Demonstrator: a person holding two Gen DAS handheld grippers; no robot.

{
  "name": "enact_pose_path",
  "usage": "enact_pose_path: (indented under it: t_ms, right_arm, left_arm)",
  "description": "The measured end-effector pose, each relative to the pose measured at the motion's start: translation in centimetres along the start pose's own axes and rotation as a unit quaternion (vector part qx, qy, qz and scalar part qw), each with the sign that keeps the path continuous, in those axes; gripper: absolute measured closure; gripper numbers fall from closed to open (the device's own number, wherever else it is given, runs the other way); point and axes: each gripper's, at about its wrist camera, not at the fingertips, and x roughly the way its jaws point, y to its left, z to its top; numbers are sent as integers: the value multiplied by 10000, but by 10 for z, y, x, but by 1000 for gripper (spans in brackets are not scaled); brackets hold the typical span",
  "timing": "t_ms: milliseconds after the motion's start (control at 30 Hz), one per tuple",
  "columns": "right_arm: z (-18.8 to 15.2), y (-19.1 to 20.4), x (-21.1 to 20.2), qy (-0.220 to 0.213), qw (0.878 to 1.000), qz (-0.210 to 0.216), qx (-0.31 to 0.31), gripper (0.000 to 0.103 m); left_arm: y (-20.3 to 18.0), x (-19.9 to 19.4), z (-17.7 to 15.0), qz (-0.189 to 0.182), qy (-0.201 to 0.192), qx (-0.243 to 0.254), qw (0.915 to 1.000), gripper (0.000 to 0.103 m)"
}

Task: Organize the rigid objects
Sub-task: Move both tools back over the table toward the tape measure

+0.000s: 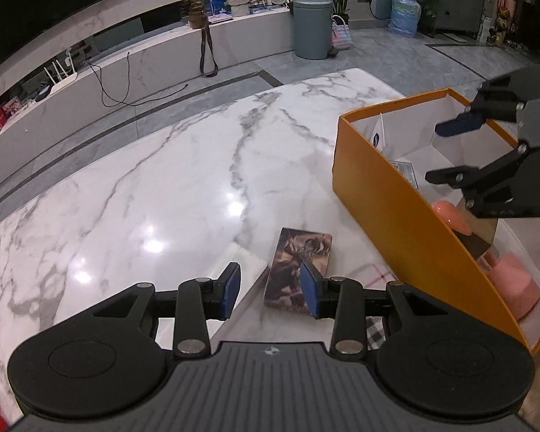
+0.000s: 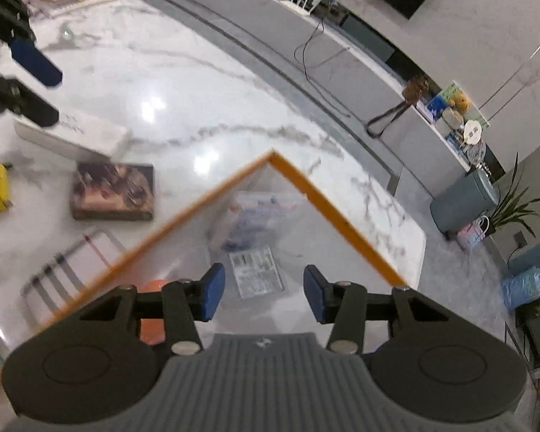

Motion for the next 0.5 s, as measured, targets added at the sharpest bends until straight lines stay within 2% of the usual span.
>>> enact_pose_path:
  t_ms: [133,267,433,500]
  right_arm:
    - [17,16,-29,-302,9993,195,-64,55]
    - [34,46,-51,-528,9967,566,-231,55]
    - [49,95,-52,-374,9933,974,-497,55]
    - [51,113,-46,-178,9927,1033,-588,54]
  left_arm:
    - [7,-11,-11,15,-68,38,10000,59]
    - [17,-8,-25,51,25,68,10000,59]
    - [25,-3,-43,-106,366,101,9992,59]
    - [30,1,-50,-200,575,-140,9980,59]
